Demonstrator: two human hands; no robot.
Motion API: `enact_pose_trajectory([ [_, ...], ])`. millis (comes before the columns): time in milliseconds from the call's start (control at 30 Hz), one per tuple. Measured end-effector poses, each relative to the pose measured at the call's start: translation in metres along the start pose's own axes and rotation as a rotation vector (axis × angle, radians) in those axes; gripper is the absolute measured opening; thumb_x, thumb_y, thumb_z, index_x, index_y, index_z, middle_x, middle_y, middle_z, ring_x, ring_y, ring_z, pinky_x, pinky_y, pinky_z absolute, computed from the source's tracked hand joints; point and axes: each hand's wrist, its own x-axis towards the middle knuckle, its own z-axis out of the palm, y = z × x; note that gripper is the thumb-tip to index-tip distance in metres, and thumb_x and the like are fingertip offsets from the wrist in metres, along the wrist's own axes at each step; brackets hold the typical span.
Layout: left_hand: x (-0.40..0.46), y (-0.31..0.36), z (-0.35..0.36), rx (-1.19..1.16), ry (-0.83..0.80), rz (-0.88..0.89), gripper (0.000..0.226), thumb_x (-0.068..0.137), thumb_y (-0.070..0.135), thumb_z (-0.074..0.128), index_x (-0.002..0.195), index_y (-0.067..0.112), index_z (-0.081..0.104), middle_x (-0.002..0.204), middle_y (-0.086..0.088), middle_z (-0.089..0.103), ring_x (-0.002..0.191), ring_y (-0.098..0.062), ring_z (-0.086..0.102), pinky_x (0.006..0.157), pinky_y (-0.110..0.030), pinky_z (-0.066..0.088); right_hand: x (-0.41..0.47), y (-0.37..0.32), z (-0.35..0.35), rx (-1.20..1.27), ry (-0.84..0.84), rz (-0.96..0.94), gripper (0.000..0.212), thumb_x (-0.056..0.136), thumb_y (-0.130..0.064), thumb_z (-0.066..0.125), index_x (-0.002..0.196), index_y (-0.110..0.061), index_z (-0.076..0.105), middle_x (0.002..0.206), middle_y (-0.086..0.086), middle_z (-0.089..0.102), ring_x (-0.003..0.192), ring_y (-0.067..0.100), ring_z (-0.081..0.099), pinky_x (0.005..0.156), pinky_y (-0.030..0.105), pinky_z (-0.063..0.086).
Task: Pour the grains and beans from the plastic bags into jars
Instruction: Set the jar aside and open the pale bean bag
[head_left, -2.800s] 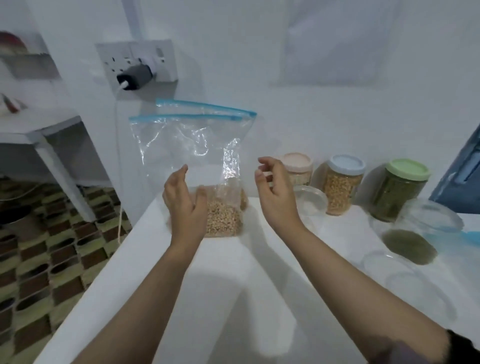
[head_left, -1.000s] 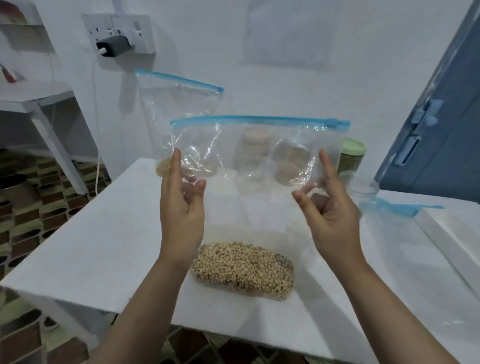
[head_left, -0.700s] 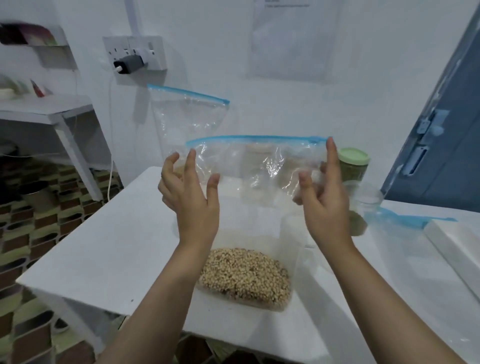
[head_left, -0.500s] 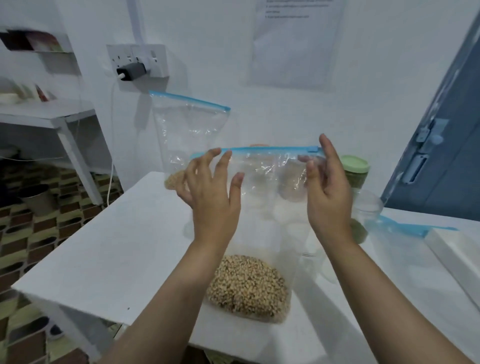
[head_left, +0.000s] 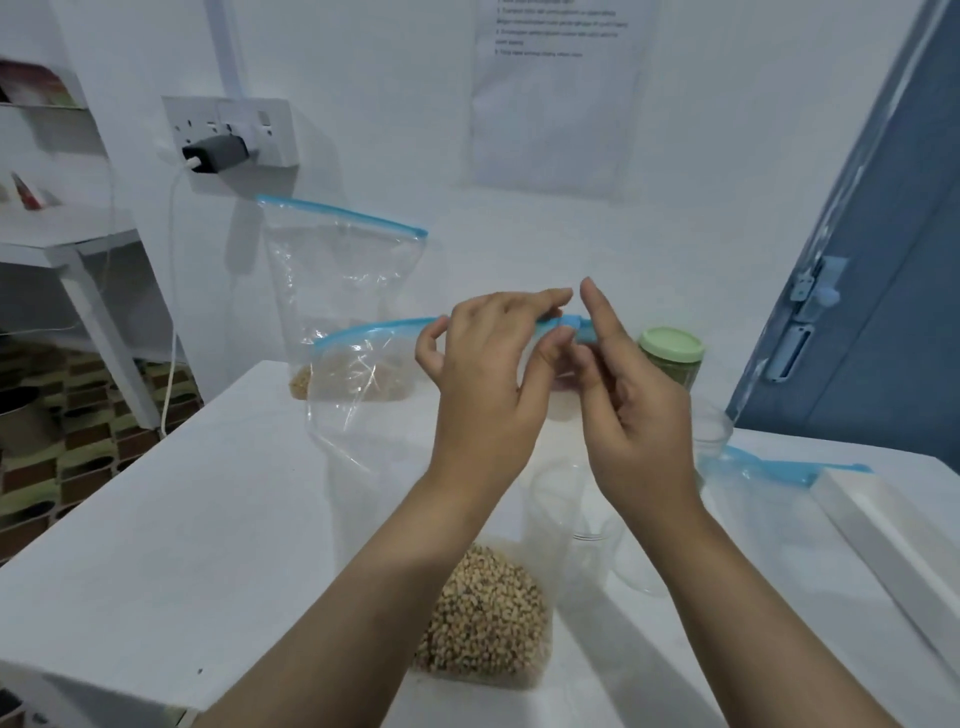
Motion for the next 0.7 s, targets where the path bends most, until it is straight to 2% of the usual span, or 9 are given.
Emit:
enact_pose_trajectory([
  [133, 0.004, 0.000, 0.004, 0.041, 0.007, 0.044, 0.018, 0.099, 0.035, 0.053, 0.109, 0.032, 0.068, 0.107, 0.015, 0.061, 0.115, -0.008, 0.049, 0.101, -0.051, 0.027, -0.001, 0.004, -0.004, -0.009, 0.017, 0.005, 0.049, 0.099, -0.004, 0.049, 0.147, -0.013, 0.043, 0.099, -0.026, 0.062, 0.084, -0.012, 0.061, 0.082, 0.008, 0.047],
  [233, 0.003, -0.002, 0.007, 0.102, 0.034, 0.077, 0.013, 0.097, 0.029, 0.059, 0.104, 0.032, 0.070, 0.114, 0.013, 0.058, 0.121, -0.013, 0.047, 0.103, -0.054, 0.025, -0.002, 0.006, -0.006, 0.013, 0.041, 0.029, 0.046, 0.100, -0.002, 0.049, 0.144, -0.012, 0.047, 0.101, -0.024, 0.065, 0.089, -0.008, 0.065, 0.084, 0.010, 0.048],
  [400, 0.004, -0.009, 0.005, 0.168, 0.074, 0.071, 0.013, 0.095, 0.030, 0.062, 0.101, 0.034, 0.072, 0.126, 0.009, 0.054, 0.129, -0.015, 0.038, 0.104, -0.053, 0.022, -0.003, 0.007, -0.009, 0.095, 0.045, 0.093, 0.040, 0.102, -0.010, 0.049, 0.140, -0.023, 0.051, 0.100, -0.016, 0.070, 0.089, 0.006, 0.070, 0.086, 0.024, 0.055],
  [567, 0.006, -0.028, -0.005, 0.226, 0.083, 0.033, 0.012, 0.097, 0.036, 0.059, 0.099, 0.037, 0.071, 0.127, 0.009, 0.053, 0.130, -0.019, 0.039, 0.103, -0.057, 0.023, -0.003, 0.010, -0.011, 0.165, 0.084, 0.172, 0.030, 0.103, -0.007, 0.050, 0.125, -0.024, 0.060, 0.094, -0.012, 0.071, 0.089, 0.007, 0.071, 0.082, 0.019, 0.054],
  [700, 0.008, -0.047, -0.020, 0.278, 0.077, -0.024, 0.018, 0.097, 0.043, 0.054, 0.099, 0.039, 0.071, 0.129, 0.009, 0.052, 0.132, -0.021, 0.038, 0.103, -0.062, 0.023, -0.003, 0.011, -0.012, 0.210, 0.093, 0.225, 0.031, 0.103, -0.004, 0.049, 0.116, -0.030, 0.060, 0.088, -0.010, 0.072, 0.088, 0.011, 0.071, 0.081, 0.020, 0.053],
])
